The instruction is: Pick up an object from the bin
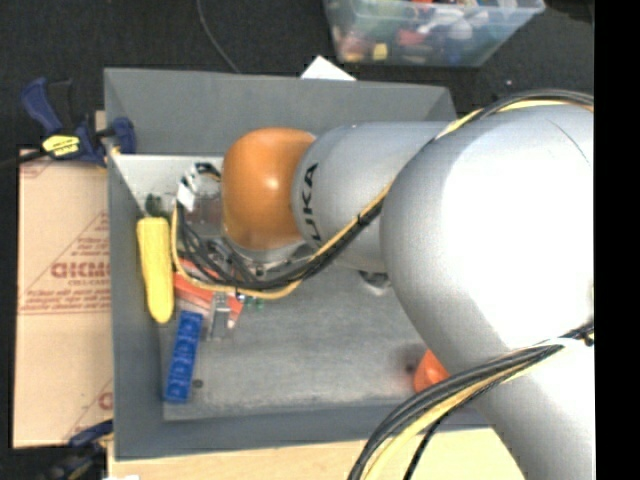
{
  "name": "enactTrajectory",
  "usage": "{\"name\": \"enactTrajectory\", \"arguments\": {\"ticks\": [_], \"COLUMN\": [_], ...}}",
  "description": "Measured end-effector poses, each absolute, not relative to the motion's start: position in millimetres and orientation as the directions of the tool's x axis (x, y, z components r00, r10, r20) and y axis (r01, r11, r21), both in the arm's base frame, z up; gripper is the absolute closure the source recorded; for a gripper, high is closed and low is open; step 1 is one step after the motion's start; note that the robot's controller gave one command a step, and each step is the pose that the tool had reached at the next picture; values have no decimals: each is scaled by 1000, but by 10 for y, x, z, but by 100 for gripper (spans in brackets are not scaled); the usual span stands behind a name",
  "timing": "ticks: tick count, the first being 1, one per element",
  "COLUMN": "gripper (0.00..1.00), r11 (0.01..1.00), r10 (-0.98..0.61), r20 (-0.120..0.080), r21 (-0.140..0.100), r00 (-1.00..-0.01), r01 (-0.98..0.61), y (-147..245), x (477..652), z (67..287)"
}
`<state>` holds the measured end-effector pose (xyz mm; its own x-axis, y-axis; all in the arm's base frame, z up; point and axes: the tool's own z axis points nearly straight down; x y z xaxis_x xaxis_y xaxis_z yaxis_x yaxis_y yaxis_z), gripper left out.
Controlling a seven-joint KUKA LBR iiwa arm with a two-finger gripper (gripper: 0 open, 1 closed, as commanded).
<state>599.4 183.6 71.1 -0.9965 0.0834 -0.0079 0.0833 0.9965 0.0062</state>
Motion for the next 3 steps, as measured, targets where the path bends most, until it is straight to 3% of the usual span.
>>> {"name": "enactTrajectory", "arguments": {"ticks": [2, 3], "gripper": [0, 100], "r11": [996, 996], "r10": [86, 91], "r20": [-8, -11], "r21": [9, 11], "r00": [-996, -996], "r01": [86, 90], "y": [1832, 1823], "x": [6024, 6060], "z": [721, 734]}}
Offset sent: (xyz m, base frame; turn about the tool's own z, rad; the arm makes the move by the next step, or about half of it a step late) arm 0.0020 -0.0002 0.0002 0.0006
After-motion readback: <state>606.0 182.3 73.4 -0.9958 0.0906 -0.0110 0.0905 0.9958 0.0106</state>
